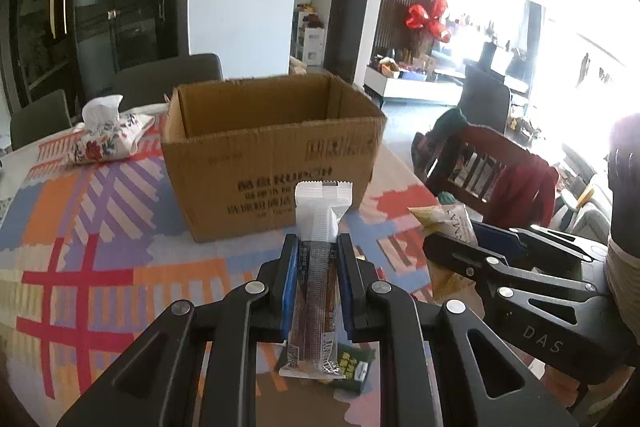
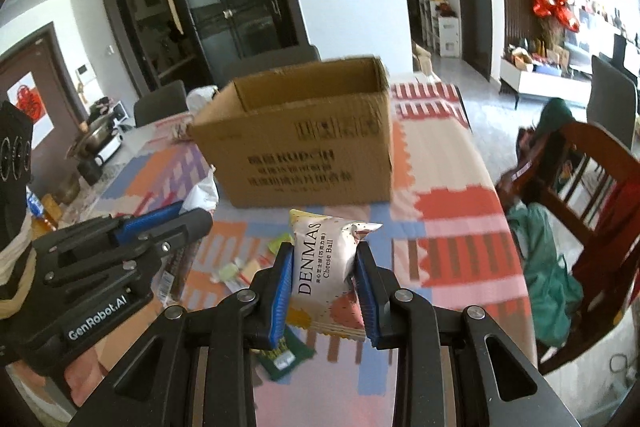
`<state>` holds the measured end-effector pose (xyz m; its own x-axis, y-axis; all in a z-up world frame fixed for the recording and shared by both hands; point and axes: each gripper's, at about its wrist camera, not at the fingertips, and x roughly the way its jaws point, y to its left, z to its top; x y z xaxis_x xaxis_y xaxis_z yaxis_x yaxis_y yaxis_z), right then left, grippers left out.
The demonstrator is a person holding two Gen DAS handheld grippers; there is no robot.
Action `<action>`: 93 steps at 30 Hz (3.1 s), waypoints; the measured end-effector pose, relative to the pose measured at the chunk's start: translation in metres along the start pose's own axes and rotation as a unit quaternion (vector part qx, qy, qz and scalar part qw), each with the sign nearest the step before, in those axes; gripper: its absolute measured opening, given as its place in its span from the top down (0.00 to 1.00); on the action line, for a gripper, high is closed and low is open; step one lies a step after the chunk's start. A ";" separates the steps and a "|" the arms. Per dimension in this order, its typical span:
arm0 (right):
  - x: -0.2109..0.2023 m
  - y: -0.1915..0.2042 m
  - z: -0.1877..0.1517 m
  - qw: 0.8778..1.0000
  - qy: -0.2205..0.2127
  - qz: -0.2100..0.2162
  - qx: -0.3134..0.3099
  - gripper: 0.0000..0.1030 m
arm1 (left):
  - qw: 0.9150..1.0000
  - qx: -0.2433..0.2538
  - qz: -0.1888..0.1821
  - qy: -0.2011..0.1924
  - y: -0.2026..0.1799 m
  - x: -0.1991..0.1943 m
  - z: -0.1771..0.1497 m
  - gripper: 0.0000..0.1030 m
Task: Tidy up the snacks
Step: 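Carry both snacks into the cardboard box and open both tools, then return both tools to the table snacks and approach the cheese cake and candy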
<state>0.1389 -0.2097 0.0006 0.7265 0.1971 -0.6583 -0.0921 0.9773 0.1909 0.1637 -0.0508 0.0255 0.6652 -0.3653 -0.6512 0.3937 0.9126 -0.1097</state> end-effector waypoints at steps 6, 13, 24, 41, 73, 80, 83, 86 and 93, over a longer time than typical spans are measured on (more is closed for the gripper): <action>0.002 0.007 0.031 1.000 -0.024 0.000 -0.018 0.70 | 1.000 -0.003 0.014 -0.019 0.011 -0.005 0.024 0.81; 0.007 0.015 0.073 0.998 -0.046 0.007 -0.030 0.70 | 0.999 0.005 0.033 -0.038 0.023 -0.006 0.059 0.81; 0.031 0.033 0.138 0.997 -0.045 0.014 -0.069 0.70 | 0.998 0.001 0.038 -0.044 0.051 0.011 0.119 0.81; 0.093 0.022 0.184 0.997 -0.004 -0.001 -0.072 0.70 | 0.996 0.004 0.090 -0.007 0.078 0.078 0.157 0.81; 0.029 0.010 0.085 0.996 -0.002 0.036 -0.086 0.49 | 0.992 0.043 0.114 -0.021 0.021 0.001 0.065 0.44; 0.027 0.002 0.051 0.996 0.026 0.036 -0.078 0.49 | 0.995 0.037 0.094 0.004 0.012 0.001 0.029 0.44; 0.031 -0.001 0.037 0.996 0.040 0.033 -0.071 0.49 | 0.996 0.036 0.081 0.018 0.011 0.006 0.013 0.44; 0.035 -0.002 0.023 0.996 0.053 0.026 -0.073 0.49 | 0.996 0.033 0.071 0.029 0.011 0.010 -0.001 0.44; 0.047 -0.001 -0.007 0.992 0.088 0.020 -0.084 0.49 | 0.996 0.024 0.059 0.060 0.013 0.023 -0.036 0.44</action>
<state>0.1685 -0.2006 -0.0352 0.5911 0.2318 -0.7726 -0.2420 0.9647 0.1043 0.1611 -0.0401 -0.0179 0.6294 -0.2288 -0.7426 0.3493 0.9370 0.0073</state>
